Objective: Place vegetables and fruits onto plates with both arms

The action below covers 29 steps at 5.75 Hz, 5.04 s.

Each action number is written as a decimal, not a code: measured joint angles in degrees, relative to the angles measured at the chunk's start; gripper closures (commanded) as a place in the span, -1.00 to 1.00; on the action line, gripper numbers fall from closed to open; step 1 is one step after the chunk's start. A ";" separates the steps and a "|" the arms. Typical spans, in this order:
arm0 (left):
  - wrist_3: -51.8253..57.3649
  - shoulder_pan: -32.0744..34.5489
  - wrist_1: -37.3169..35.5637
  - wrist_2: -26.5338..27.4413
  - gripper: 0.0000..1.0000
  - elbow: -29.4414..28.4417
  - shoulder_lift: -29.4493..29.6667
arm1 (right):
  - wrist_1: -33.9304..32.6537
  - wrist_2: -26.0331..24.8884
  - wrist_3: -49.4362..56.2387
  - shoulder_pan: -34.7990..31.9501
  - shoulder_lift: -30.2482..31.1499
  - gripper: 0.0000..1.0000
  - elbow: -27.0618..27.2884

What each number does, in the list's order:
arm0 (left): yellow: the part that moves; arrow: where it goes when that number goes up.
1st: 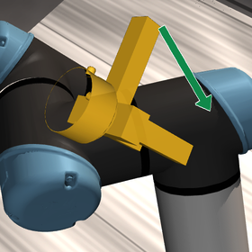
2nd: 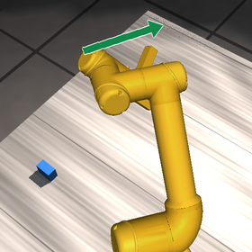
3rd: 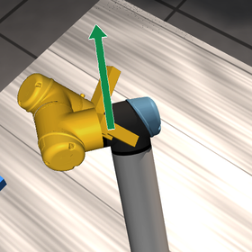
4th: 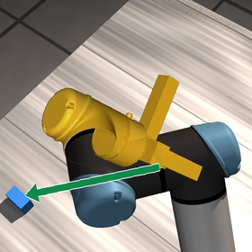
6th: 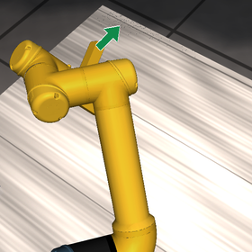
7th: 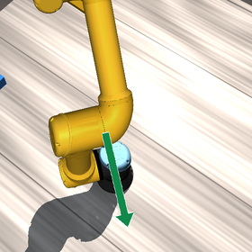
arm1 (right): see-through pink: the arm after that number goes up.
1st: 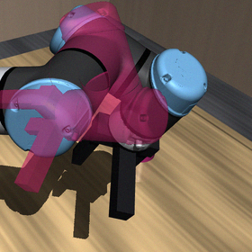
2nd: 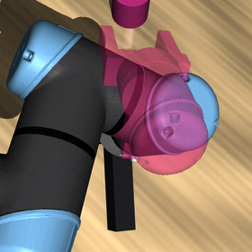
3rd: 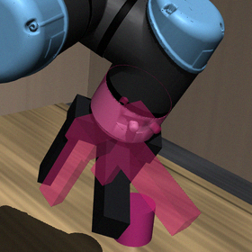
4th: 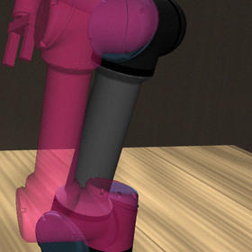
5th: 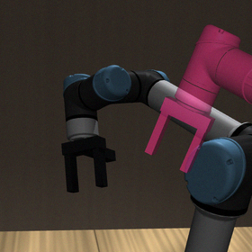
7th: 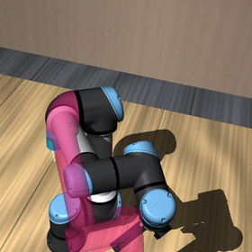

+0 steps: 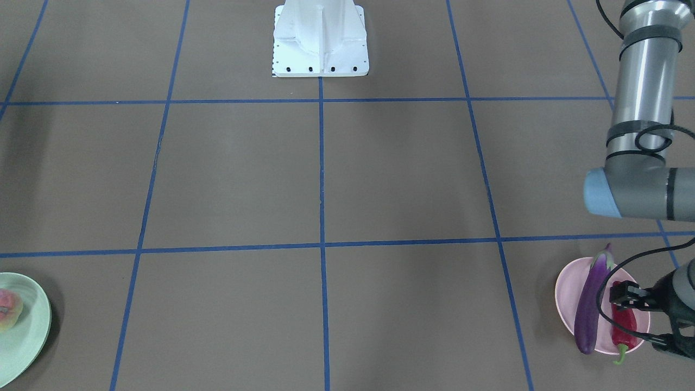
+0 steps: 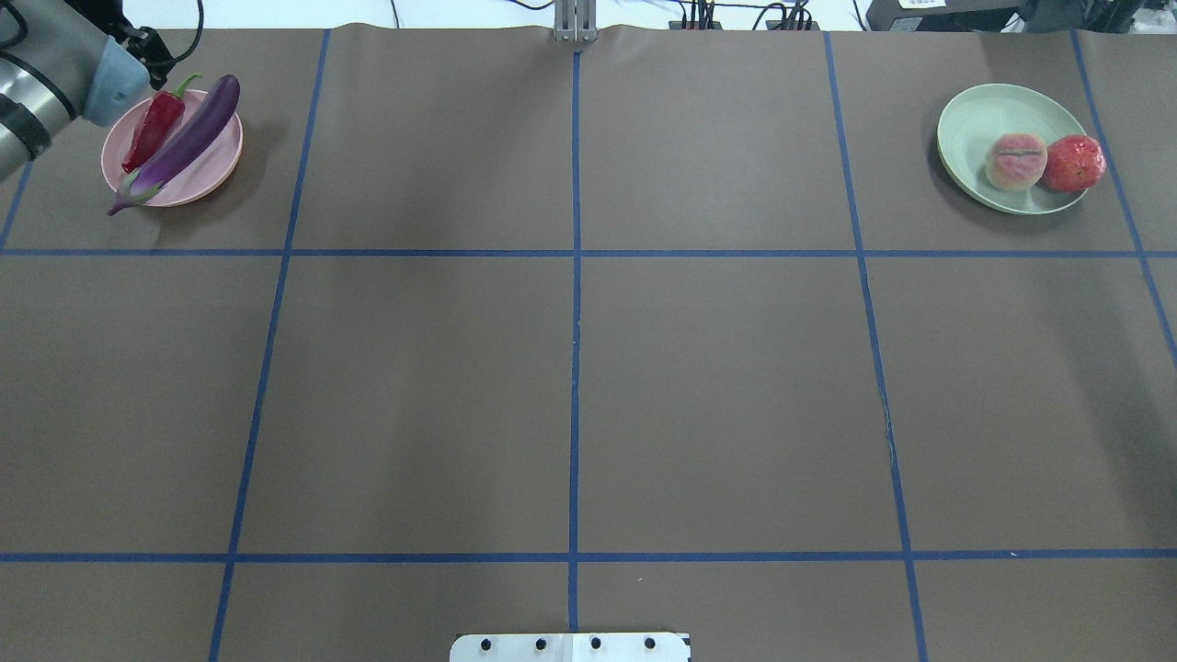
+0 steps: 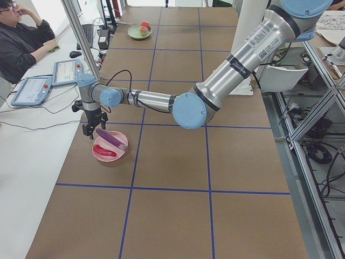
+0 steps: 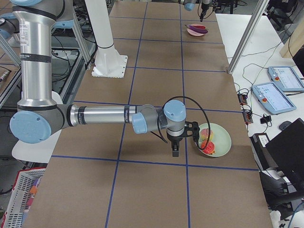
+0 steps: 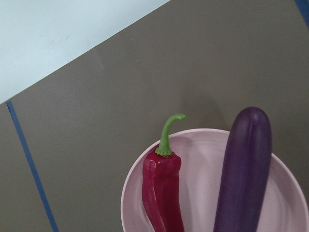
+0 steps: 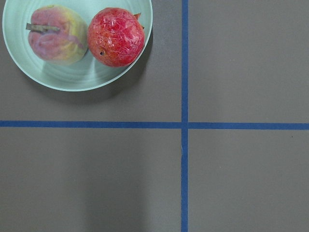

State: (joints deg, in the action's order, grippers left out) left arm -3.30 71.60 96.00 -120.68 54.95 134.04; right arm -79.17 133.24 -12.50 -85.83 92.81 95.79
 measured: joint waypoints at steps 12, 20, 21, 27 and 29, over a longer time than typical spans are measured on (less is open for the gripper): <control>15.87 19.56 -19.30 -12.25 -1.00 46.22 -45.47 | -0.02 0.49 -0.07 -0.04 0.00 -1.00 0.66; 16.37 21.39 -18.59 -12.36 -1.00 48.08 -45.49 | -0.28 1.22 0.11 0.03 0.17 -1.00 1.58; 16.33 21.39 -18.63 -12.32 -1.00 48.15 -45.51 | -0.28 1.29 0.11 0.09 0.17 -1.00 1.59; 16.31 21.39 -18.74 -12.27 -1.00 48.06 -45.51 | -0.26 1.32 0.11 0.14 0.09 -1.00 1.62; 16.31 21.39 -18.74 -12.22 -1.00 48.06 -45.53 | -0.21 1.26 0.11 0.14 0.15 -1.00 1.67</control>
State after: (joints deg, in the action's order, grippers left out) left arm 13.01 92.99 77.26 -132.90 103.01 88.51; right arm -79.37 134.49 -12.39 -85.69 92.96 97.46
